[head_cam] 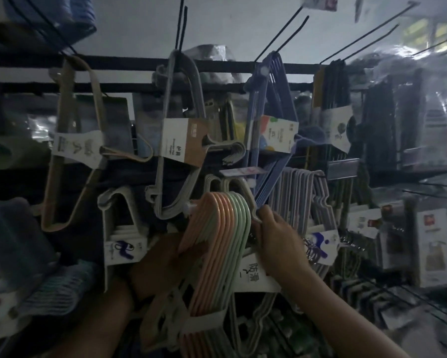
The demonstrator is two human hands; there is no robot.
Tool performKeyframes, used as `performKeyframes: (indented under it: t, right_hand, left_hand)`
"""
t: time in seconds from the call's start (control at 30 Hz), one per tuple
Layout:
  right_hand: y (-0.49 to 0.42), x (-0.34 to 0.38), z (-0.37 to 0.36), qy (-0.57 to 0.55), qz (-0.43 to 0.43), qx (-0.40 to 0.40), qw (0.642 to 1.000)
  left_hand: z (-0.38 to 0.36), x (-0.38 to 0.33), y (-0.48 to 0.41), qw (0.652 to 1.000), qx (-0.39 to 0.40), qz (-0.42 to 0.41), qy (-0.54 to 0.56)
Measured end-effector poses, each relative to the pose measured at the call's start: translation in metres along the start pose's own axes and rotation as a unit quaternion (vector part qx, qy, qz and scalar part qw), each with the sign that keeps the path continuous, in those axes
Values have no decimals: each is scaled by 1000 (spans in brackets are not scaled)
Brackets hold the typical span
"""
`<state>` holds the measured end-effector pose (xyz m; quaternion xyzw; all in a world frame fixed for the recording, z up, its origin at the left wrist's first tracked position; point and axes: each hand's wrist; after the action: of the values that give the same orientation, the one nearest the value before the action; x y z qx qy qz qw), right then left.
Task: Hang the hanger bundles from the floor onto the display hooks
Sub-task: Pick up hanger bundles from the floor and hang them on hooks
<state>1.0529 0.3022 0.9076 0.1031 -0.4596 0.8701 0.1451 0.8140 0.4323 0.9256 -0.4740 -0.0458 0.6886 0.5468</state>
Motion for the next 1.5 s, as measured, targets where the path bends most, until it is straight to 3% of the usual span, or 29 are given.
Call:
performKeyframes:
  t: [0.17,0.3,0.43,0.8,0.93,1.07,1.13,1.2,1.3,1.5]
  right_hand:
    - [-13,-6,-18,-20,22,4,1000]
    - [-19,-12,-40,-20,-17,71,997]
    - [-39,-1,-50,-45,-24,105,993]
    - [-86,32,-63,110,-91,277,950]
    - [-79,58,-26,148,-29,379,913]
    - [-57,114,18,15,83,414,906]
    - [-52,144,40,-142,78,364,917]
    - [-49,165,55,-219,125,315,915]
    - [-43,193,66,-240,158,342,895]
    - [-34,246,58,-254,152,237,925]
  left_hand:
    - [0,-6,-1,998,-41,52,-14]
    - [0,-6,-3,992,-29,101,-70]
    - [7,3,-4,989,-54,125,-57]
    - [25,-4,24,975,-181,113,-54]
    - [30,-9,32,963,-230,139,-24]
    - [42,-24,44,949,-281,133,-41]
    - [49,-37,50,949,-292,114,-11]
    - [56,-54,57,953,-287,97,12]
    - [64,-73,64,959,-263,95,51]
    - [99,-95,89,938,-331,105,-22]
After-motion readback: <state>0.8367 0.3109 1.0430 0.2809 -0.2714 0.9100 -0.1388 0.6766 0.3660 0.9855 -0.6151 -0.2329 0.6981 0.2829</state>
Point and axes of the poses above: each hand's wrist, its own y-axis away from the middle knuckle, its own z-axis out of the back of the hand, x = y × z
